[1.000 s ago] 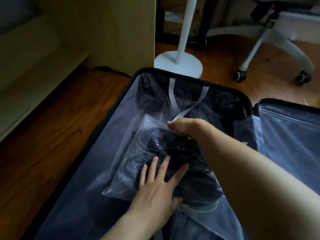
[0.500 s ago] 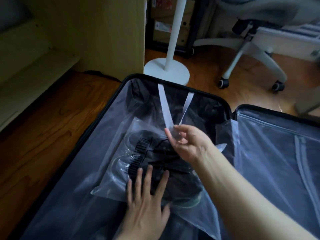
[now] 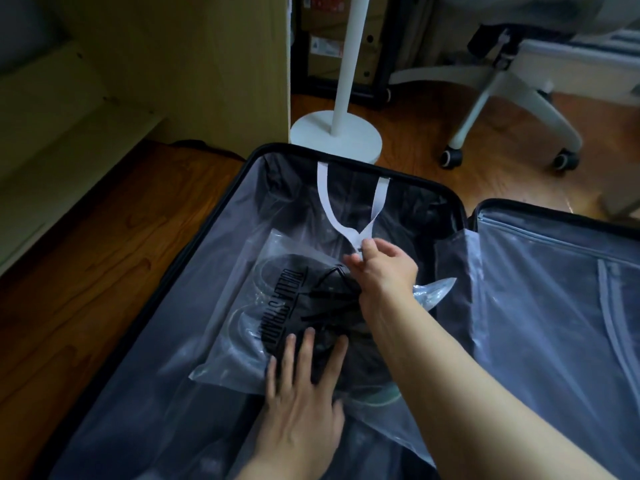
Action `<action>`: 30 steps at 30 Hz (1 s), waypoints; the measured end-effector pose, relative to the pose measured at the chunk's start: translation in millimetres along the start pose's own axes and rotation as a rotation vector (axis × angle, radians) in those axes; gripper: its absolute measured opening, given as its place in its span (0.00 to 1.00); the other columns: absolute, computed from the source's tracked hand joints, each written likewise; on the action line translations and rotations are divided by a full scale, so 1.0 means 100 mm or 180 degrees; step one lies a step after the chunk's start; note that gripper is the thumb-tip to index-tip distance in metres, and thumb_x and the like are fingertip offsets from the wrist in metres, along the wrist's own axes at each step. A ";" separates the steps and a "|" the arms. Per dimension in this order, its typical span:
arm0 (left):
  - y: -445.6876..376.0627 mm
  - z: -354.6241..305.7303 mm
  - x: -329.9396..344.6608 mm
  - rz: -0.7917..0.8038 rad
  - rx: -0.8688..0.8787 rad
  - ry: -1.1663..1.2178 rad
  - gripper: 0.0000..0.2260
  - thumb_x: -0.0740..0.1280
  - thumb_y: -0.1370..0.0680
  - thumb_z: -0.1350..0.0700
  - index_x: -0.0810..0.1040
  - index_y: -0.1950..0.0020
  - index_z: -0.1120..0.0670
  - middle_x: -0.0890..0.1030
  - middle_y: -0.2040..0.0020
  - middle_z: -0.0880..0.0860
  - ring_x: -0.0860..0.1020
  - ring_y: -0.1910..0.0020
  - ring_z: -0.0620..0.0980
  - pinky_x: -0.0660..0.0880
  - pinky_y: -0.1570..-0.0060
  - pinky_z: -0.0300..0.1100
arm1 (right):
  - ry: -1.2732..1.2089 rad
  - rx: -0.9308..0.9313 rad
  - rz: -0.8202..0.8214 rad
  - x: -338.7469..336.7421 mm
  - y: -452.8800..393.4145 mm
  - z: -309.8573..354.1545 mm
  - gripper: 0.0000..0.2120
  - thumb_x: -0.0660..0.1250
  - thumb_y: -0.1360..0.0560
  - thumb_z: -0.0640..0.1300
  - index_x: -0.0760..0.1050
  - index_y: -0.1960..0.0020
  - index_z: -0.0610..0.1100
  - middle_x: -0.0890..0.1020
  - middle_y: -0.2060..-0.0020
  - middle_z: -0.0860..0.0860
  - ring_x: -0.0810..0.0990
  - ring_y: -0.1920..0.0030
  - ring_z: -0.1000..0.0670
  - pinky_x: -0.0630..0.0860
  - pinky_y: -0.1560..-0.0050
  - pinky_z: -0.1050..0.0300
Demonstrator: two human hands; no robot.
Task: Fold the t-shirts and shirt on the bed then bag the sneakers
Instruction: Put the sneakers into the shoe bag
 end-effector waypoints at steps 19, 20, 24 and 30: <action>-1.64 0.05 -0.31 0.0556 -0.0571 -0.0531 0.29 0.44 0.20 0.45 0.51 0.19 0.48 0.52 0.20 0.56 0.53 0.23 0.65 0.64 0.31 0.67 | 0.0860 0.1179 0.1138 0.06 0.18 0.15 0.06 0.63 0.17 0.37 0.77 0.49 0.35 0.81 0.58 0.44 0.85 0.63 0.50 0.83 0.65 0.56; -1.64 0.03 -0.30 0.0602 -0.0482 -0.0401 0.32 0.39 0.23 0.44 0.50 0.18 0.49 0.52 0.19 0.57 0.53 0.22 0.63 0.63 0.29 0.65 | 0.0917 0.1163 0.1135 0.03 0.15 0.13 0.06 0.63 0.17 0.37 0.78 0.48 0.35 0.82 0.59 0.44 0.84 0.65 0.51 0.82 0.67 0.57; -1.30 0.21 -0.34 0.0291 -0.0445 0.0400 0.28 0.58 0.19 0.58 0.56 0.19 0.53 0.58 0.21 0.53 0.60 0.23 0.56 0.65 0.27 0.53 | 0.1196 0.1168 0.0967 -0.04 0.07 -0.11 0.06 0.64 0.18 0.38 0.78 0.50 0.36 0.81 0.65 0.45 0.80 0.74 0.53 0.80 0.73 0.59; -0.93 0.66 -0.22 0.0026 -0.0562 -0.0277 0.34 0.59 0.20 0.58 0.48 0.17 0.48 0.46 0.17 0.53 0.42 0.18 0.54 0.43 0.22 0.50 | 0.1897 0.0587 0.0276 -0.14 -0.18 -0.62 0.09 0.75 0.27 0.43 0.80 0.64 0.42 0.85 0.67 0.44 0.83 0.71 0.44 0.83 0.65 0.49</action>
Point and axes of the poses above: each hand's wrist, its own y-axis away from the middle knuckle, its own x-axis out of the palm, z = x × y, the point moved 3 cm from there along -y, towards the middle knuckle
